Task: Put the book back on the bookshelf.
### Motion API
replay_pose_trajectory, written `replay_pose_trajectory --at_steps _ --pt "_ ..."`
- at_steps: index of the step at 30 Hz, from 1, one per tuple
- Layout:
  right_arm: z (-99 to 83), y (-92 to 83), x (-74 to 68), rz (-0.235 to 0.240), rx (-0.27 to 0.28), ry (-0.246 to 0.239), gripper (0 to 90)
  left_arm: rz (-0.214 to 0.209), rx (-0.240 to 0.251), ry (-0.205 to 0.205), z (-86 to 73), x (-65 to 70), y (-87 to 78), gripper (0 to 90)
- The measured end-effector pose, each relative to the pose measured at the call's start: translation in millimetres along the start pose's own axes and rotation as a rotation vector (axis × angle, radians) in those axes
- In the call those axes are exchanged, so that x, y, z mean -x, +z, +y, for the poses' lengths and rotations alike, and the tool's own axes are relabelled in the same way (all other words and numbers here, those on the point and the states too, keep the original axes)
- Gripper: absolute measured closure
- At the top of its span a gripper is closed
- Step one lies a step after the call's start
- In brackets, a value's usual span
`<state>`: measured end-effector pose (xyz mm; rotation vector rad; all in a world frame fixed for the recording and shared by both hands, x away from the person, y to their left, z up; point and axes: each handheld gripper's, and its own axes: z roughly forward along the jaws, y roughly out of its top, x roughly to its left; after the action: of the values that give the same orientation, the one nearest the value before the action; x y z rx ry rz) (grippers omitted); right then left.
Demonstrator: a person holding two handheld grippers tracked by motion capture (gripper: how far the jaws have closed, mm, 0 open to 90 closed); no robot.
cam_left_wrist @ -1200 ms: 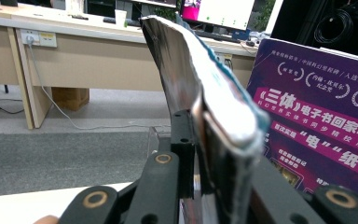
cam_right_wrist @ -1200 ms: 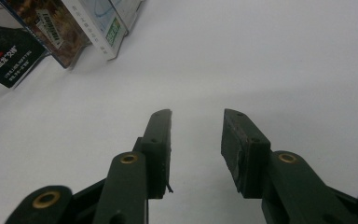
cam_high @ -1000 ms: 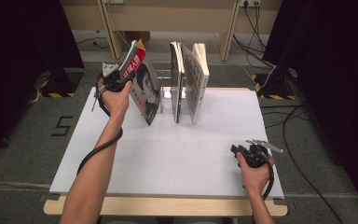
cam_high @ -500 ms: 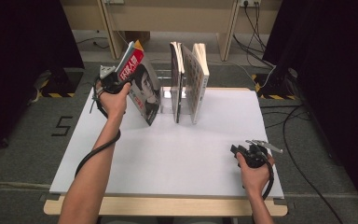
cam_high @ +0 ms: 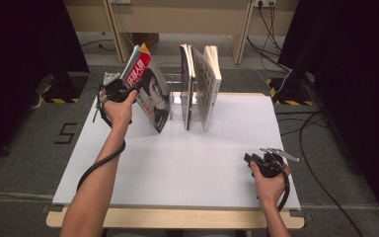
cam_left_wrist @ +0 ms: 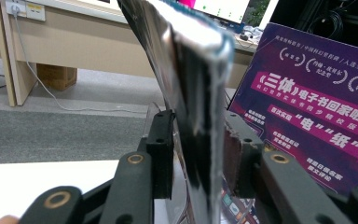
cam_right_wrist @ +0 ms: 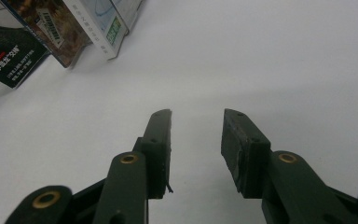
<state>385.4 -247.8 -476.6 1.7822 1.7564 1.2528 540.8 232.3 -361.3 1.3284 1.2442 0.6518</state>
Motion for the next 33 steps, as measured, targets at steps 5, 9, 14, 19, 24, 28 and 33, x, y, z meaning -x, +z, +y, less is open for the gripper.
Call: replay_pose_trajectory --at_steps 5,9,14,19,24,28,33 --pt "0.2 -0.1 -0.4 0.002 -0.002 -0.001 63.1 0.003 -0.002 -0.010 -1.7 -0.9 -3.3 62.4" --pt "0.0 0.0 -0.8 0.001 -0.002 0.000 63.1 0.009 -0.006 -0.013 -2.5 -2.4 -5.4 59.9" --pt "0.0 0.0 -0.5 0.001 -0.002 0.000 63.1 0.009 -0.009 -0.009 -2.1 -3.1 -8.2 58.6" --pt "0.2 -0.5 -0.8 -0.003 -0.003 -0.003 63.1 0.009 -0.009 -0.009 -2.9 -3.5 -11.1 57.8" --pt "-0.2 0.1 -1.1 0.000 -0.004 -0.004 63.1 0.008 -0.013 -0.008 -3.8 -4.2 -13.0 57.5" --pt "-0.2 0.0 -1.8 0.001 -0.005 0.002 63.1 0.006 -0.017 -0.011 -5.5 -5.1 -14.5 56.8" --pt "-0.3 0.0 -1.7 0.000 -0.004 0.003 63.1 0.004 -0.023 -0.012 -8.3 -5.0 -17.5 56.0"
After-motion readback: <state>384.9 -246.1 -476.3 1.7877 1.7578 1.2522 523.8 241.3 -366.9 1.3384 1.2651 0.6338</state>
